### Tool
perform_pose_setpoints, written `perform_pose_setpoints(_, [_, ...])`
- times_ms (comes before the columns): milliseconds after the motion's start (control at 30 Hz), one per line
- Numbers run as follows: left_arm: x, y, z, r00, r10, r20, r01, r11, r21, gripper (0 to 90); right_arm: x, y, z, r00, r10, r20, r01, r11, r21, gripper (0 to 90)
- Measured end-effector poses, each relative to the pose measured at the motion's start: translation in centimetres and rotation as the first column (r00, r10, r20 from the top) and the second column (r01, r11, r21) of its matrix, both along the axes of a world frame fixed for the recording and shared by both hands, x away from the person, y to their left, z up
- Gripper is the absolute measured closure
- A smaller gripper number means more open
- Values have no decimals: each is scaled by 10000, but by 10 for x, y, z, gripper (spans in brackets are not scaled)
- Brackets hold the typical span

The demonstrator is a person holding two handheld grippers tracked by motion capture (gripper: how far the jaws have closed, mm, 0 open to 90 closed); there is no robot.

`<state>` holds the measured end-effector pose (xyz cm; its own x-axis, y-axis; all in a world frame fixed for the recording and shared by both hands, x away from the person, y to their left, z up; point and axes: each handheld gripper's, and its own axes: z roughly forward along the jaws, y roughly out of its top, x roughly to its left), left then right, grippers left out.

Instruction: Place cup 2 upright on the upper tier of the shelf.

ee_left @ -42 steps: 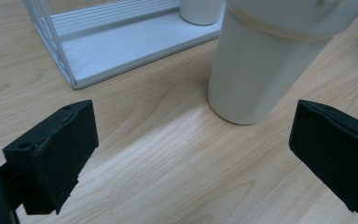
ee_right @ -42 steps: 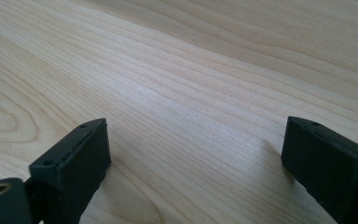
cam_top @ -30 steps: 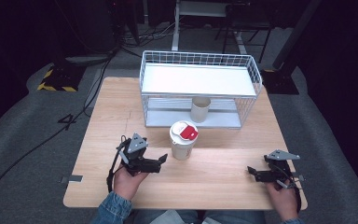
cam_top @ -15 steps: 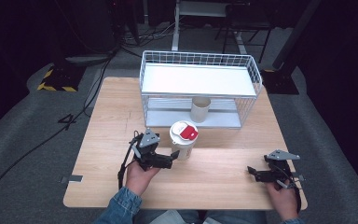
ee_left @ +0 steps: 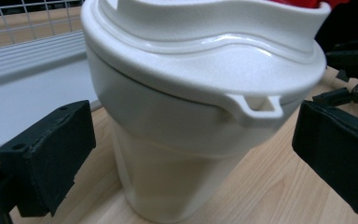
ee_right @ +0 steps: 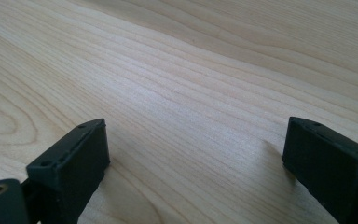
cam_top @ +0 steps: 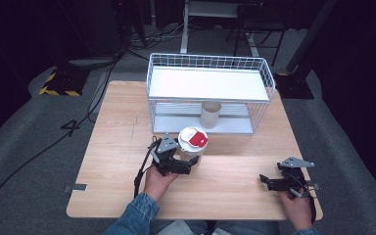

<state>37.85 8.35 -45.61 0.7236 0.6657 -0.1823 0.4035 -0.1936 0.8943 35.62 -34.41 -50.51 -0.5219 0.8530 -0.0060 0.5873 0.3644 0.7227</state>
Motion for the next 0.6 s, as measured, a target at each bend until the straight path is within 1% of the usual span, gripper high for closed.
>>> perform_pose_setpoints(67, [3, -2, -2, 10000, 42, 42, -42, 10000, -19, 1, 0, 0, 0, 10000, -1, -2, 1, 10000, 2, 71])
perform_pose_setpoints(100, [5, -2, -4, 10000, 11, 70, -10, 9999, -103, 1, 0, 0, 0, 10000, 1, -1, -1, 10000, 2, 70])
perform_pose_setpoints(167, [8, -4, -7, 9999, -112, -58, 109, 9992, -385, 1, 0, 0, 0, 10000, 2, 1, -2, 10000, -1, 71])
perform_pose_setpoints(200, [10, -5, -8, 9998, -144, -122, 139, 9991, -397, 1, 0, 0, 0, 10000, 1, 0, -1, 10000, 1, 71])
perform_pose_setpoints(333, [13, -12, -12, 10000, -26, -66, 26, 10000, 22, 2, 0, 0, 0, 10000, -1, -1, 1, 10000, 1, 71])
perform_pose_setpoints(400, [15, -15, -15, 10000, 31, -21, -31, 9999, 165, 2, 0, 0, 0, 10000, 0, 0, 0, 10000, -1, 71])
perform_pose_setpoints(500, [17, -15, -20, 9999, 165, -33, -164, 9995, 273, 11, 0, 0, 0, 10000, 2, -1, -2, 10000, -1, 71])
perform_pose_setpoints(567, [18, -15, -22, 9999, 84, -146, -81, 9997, 216, 14, 0, 0, 0, 10000, 0, 0, 0, 10000, 2, 71])
perform_pose_setpoints(600, [19, -14, -23, 9999, 69, -126, -67, 9998, 176, 14, 0, 0, 0, 10000, 0, 0, 0, 10000, 2, 71])
